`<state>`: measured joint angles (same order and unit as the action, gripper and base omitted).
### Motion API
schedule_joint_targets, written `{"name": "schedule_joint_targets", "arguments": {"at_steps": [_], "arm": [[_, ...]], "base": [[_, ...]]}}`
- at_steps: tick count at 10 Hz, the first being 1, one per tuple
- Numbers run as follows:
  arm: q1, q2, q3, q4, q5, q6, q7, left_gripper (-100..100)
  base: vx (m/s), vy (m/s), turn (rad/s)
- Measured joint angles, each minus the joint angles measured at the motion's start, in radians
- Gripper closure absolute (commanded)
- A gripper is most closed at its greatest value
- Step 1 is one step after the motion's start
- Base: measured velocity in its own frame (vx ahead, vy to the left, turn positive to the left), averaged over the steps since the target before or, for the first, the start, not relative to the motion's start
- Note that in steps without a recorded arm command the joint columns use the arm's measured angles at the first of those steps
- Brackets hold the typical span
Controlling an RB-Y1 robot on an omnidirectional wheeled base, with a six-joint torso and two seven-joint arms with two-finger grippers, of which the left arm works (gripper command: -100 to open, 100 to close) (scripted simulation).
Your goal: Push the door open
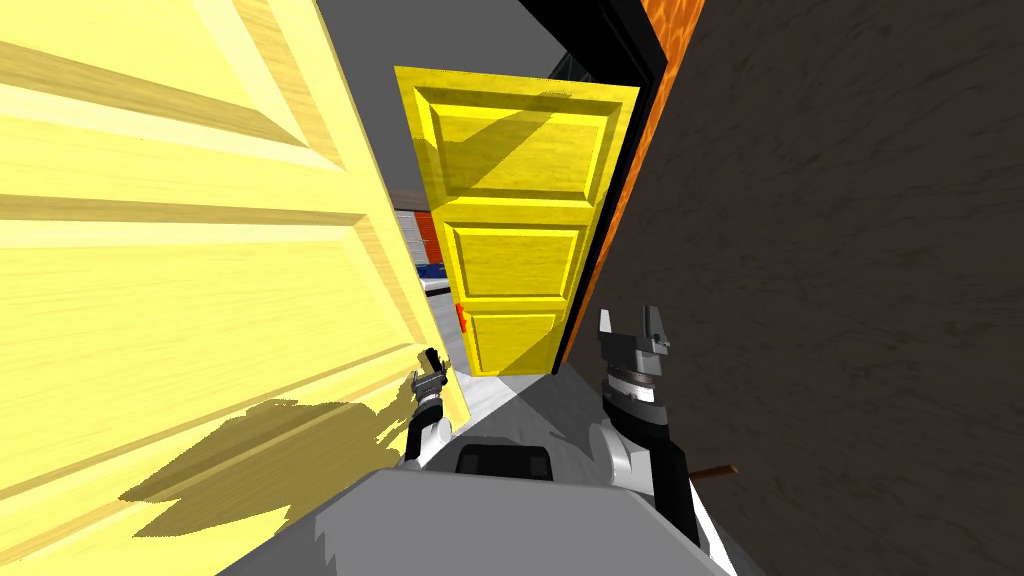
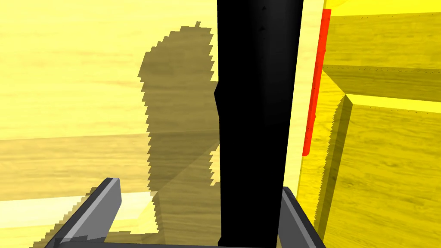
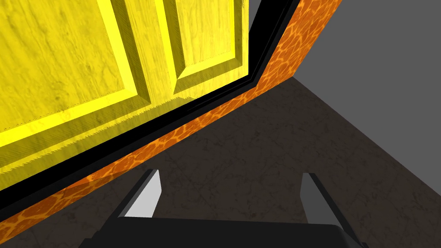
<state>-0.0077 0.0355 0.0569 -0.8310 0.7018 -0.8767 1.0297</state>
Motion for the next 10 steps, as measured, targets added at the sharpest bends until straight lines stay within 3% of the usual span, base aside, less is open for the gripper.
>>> {"name": "schedule_joint_targets", "arguments": {"at_steps": [2,6,7,10], "arm": [[0.003,0.001,0.001,-0.001,0.000,-0.002,0.002,100],[-0.037,0.006,0.003,0.089,-0.001,-0.055,0.029,100],[-0.014,-0.002,0.008,0.044,0.003,-0.037,0.013,100],[-0.016,0.003,0.006,0.052,0.002,-0.042,0.017,100]], "base": [[0.012,0.002,-0.005],[0.004,0.015,-0.023],[0.012,0.003,0.011],[0.002,0.000,-0.006]]}}
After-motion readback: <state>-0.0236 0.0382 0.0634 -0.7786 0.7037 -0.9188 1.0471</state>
